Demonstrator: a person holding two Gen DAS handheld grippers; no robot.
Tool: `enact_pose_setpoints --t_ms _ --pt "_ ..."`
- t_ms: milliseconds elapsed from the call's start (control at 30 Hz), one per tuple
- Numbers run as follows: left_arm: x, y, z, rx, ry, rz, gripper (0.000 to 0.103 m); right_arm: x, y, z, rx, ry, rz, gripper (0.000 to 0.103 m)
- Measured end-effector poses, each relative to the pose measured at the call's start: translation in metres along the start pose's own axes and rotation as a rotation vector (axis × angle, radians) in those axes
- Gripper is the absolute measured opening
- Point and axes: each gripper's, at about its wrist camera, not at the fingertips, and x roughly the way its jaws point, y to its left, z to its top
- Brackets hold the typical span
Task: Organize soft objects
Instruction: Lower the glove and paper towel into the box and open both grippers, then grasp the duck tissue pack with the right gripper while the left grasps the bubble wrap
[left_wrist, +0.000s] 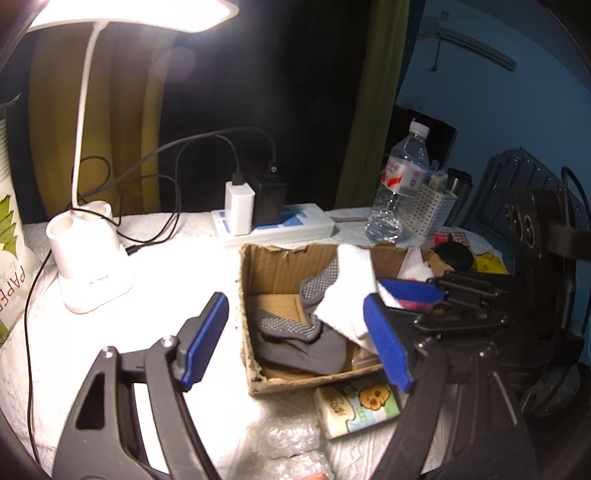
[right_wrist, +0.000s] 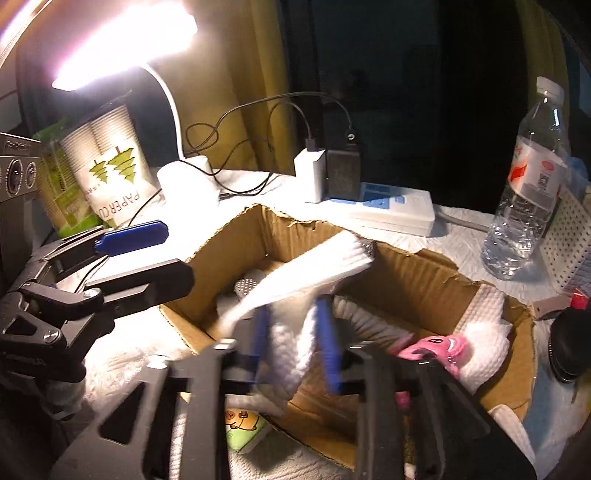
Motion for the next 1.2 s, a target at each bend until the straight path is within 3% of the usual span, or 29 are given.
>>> enact_pose_setpoints --t_ms 467,900,1200 --pt "-0.051 -0.016 -0.006 0.034 -0.048 -0.009 0.076 -0.049 0.022 -0.009 -0.037 -0.044 -0.12 0.057" --pt "-0.083 -0.022 -0.031 0.039 -0.045 -0.012 0.076 -0.084 0.044 -0.038 -0.012 -0.058 -0.137 0.057" --pt "-0.084 -0.012 -0.053 0.025 -0.011 -0.011 0.076 -0.08 0.053 -0.057 0.016 -0.027 -0.131 0.058"
